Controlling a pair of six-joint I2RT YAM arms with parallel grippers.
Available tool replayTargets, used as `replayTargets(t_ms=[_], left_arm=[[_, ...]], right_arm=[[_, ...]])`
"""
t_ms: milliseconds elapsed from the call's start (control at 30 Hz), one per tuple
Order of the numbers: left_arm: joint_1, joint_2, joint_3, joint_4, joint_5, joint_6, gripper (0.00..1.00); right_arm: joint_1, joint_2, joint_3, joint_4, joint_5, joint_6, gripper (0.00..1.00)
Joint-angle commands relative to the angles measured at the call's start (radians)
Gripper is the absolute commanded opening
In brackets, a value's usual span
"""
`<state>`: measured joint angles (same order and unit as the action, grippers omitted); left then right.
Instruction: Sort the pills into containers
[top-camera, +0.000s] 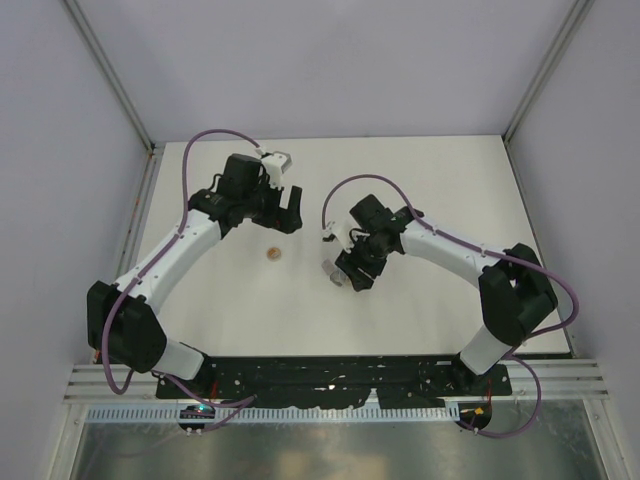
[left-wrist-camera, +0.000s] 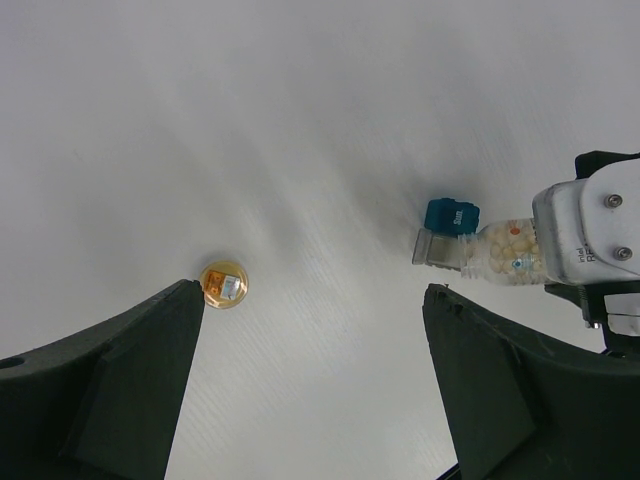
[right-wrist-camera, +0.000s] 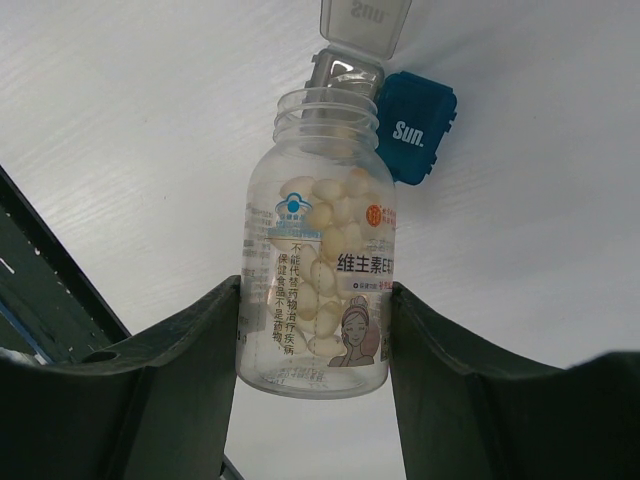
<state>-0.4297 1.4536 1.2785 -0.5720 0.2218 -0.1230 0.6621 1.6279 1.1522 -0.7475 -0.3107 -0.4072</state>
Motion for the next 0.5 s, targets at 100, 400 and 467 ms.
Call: replayTargets(t_ms=[100, 400, 467], left_arm=[[0.008, -0.041, -0.004, 0.044, 0.021, -0.003, 0.94], [0.009, -0.039, -0.005, 0.047, 0.025, -0.004, 0.94], [0.009, -0.038, -0.007, 0.047, 0.027, -0.007, 0.94]], right_arm=[[0.008, 0.012, 0.058, -0.027, 0.013, -0.018, 0.06], [0.011, 0.021, 0.066, -0.035, 0.016, -0.019, 0.06], [0.011, 0.021, 0.066, -0.036, 0.016, -0.019, 0.06]])
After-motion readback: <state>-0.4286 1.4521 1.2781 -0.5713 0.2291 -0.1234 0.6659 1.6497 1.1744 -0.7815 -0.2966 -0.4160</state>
